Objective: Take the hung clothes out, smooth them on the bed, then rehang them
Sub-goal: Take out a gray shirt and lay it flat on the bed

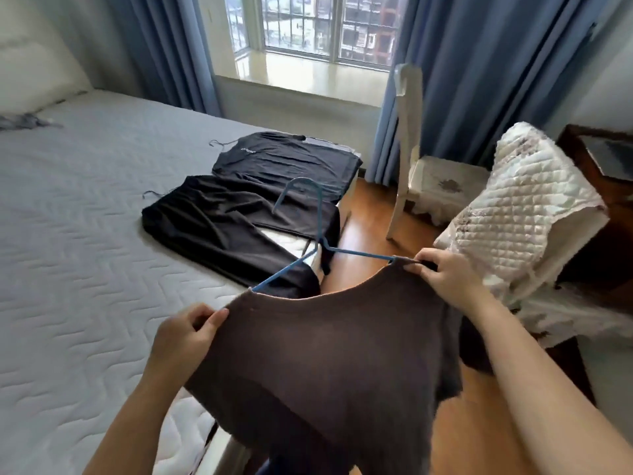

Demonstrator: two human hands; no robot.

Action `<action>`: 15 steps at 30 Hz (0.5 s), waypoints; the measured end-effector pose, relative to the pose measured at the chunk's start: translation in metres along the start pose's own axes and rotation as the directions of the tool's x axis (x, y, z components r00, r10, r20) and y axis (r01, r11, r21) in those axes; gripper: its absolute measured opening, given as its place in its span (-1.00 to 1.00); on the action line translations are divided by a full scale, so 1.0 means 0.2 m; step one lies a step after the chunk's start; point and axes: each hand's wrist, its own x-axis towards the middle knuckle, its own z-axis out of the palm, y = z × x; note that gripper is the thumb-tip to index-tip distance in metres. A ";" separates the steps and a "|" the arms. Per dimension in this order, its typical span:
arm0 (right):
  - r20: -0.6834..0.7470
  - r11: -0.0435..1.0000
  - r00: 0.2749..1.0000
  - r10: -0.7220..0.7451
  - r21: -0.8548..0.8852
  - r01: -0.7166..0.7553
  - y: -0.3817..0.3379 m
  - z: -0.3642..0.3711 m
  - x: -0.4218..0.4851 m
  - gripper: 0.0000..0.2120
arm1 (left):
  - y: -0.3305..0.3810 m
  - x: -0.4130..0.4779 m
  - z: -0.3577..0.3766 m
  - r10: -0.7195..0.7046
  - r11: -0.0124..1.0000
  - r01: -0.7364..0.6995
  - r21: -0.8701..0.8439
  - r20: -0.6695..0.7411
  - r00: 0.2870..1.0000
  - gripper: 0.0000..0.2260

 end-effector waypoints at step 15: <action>0.506 0.913 0.792 -0.342 -0.019 0.407 -0.92 1.09 1.18 -0.82 | -0.80 0.32 -0.36 -0.559 0.824 0.545 -0.155 -0.381 0.737 -0.85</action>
